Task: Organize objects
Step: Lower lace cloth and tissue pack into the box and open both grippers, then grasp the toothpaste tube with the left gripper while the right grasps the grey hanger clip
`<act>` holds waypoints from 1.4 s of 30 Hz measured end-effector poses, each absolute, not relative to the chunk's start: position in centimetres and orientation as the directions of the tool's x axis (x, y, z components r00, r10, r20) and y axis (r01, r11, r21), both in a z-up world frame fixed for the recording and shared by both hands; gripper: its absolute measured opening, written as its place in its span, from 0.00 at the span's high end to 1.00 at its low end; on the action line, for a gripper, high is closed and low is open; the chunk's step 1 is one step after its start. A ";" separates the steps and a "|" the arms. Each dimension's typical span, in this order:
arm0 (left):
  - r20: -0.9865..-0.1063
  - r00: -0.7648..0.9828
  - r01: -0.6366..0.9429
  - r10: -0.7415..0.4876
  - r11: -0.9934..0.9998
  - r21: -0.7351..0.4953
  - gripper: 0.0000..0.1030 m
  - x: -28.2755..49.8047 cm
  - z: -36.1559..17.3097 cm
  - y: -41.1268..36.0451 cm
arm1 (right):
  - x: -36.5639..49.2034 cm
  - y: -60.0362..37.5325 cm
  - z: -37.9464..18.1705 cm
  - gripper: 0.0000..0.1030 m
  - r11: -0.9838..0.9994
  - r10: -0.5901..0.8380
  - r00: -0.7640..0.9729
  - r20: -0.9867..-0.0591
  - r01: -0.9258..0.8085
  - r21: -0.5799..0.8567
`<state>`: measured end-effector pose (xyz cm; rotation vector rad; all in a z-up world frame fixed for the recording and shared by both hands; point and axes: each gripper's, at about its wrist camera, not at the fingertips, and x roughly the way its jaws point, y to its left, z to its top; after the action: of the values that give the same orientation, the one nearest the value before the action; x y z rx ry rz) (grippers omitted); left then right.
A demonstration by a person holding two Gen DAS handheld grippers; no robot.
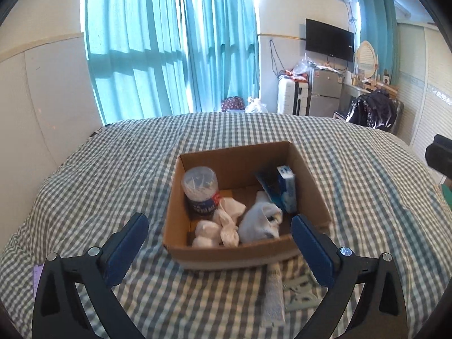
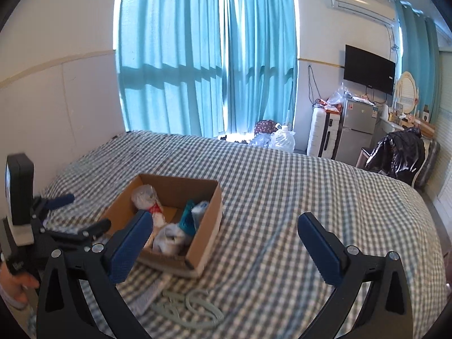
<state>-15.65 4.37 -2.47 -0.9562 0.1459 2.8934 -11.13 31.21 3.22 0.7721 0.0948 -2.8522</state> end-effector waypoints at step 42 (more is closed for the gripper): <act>-0.799 -0.586 -0.182 0.138 -0.983 -0.036 0.73 -13.4 -17.0 6.4 | -11.9 28.3 -14.4 0.00 -0.964 -0.131 -0.593 -0.794 0.264 -0.039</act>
<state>-13.40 6.35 -17.02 -1.3270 0.0737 2.6470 -11.94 28.30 -14.42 1.2838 0.2242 -2.6121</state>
